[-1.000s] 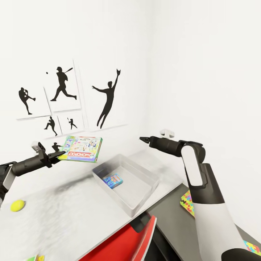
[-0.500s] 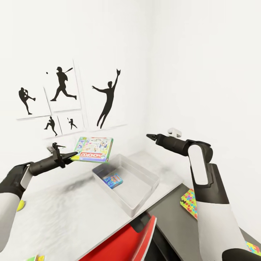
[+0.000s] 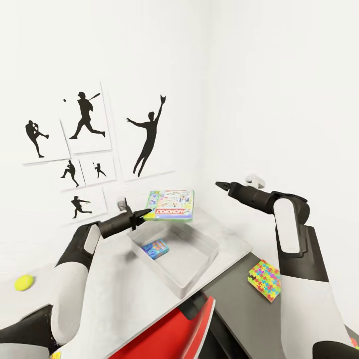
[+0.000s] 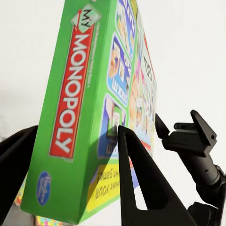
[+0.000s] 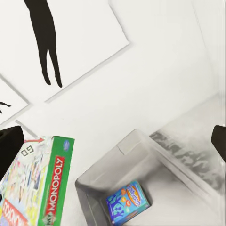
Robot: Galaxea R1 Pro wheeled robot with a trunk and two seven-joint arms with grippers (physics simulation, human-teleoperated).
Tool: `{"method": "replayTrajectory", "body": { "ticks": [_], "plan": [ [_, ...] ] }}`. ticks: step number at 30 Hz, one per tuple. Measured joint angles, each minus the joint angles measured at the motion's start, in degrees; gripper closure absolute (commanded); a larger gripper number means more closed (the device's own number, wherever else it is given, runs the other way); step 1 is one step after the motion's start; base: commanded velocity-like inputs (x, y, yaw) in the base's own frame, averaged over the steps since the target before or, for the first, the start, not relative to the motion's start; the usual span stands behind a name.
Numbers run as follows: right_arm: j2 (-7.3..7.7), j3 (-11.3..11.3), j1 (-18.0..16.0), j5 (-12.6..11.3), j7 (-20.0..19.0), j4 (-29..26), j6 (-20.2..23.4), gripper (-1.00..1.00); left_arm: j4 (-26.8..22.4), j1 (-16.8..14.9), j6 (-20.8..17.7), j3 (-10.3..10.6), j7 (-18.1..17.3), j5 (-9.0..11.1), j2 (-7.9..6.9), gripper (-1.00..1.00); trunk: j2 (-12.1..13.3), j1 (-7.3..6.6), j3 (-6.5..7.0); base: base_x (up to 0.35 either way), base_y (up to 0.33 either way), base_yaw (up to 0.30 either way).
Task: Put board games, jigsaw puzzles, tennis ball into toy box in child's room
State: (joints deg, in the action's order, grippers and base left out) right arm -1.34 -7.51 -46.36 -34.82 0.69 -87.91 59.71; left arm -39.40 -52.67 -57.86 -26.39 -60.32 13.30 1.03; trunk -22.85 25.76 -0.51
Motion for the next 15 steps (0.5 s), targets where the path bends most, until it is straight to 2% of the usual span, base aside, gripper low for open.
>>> {"method": "replayTrajectory", "body": {
  "ticks": [2, 4, 6, 8, 12, 15],
  "plan": [
    [1.39, -0.36, -0.01, -0.09, 0.02, -0.1, 0.04, -1.0, -2.5, 0.17, 1.22, -3.88, 5.71, 0.03, 4.23, 1.0, 0.0, 0.0, 0.0, 0.0, 0.0, 0.0],
    [2.15, -1.2, -0.01, -0.13, 0.03, -0.12, 0.04, -1.0, -3.58, 0.31, 3.2, -6.32, 9.42, 0.01, 6.56, 1.0, 0.0, 0.0, 0.0, 0.0, 0.0, 0.0],
    [2.57, -2.39, -0.01, -0.21, 0.03, -0.13, 0.04, -1.0, -4.13, 0.66, 5.61, -7.68, 12.23, -0.01, 8.03, 1.0, 0.0, 0.0, 0.0, 0.0, 0.0, 0.0],
    [2.78, -3.4, -0.01, -0.25, 0.03, -0.13, 0.03, -1.0, -4.41, 1.3, 7.75, -8.37, 13.95, 0.0, 8.89, 1.0, 0.0, 0.0, 0.0, 0.0, 0.0, 0.0],
    [2.94, -4.27, -0.01, -0.31, 0.06, -0.13, 0.03, -1.0, -4.58, 2.52, 10.53, -8.97, 15.53, 0.32, 8.9, 1.0, 0.01, 0.0, 0.0, 0.0, 0.0, 0.0],
    [2.97, -4.47, -0.01, -0.29, 0.09, -0.09, 0.03, -1.0, -4.66, 3.5, 12.54, -9.2, 18.02, 0.45, 8.9, 1.0, 0.01, 0.0, 0.0, 0.0, 0.0, 0.0]
  ]
}}
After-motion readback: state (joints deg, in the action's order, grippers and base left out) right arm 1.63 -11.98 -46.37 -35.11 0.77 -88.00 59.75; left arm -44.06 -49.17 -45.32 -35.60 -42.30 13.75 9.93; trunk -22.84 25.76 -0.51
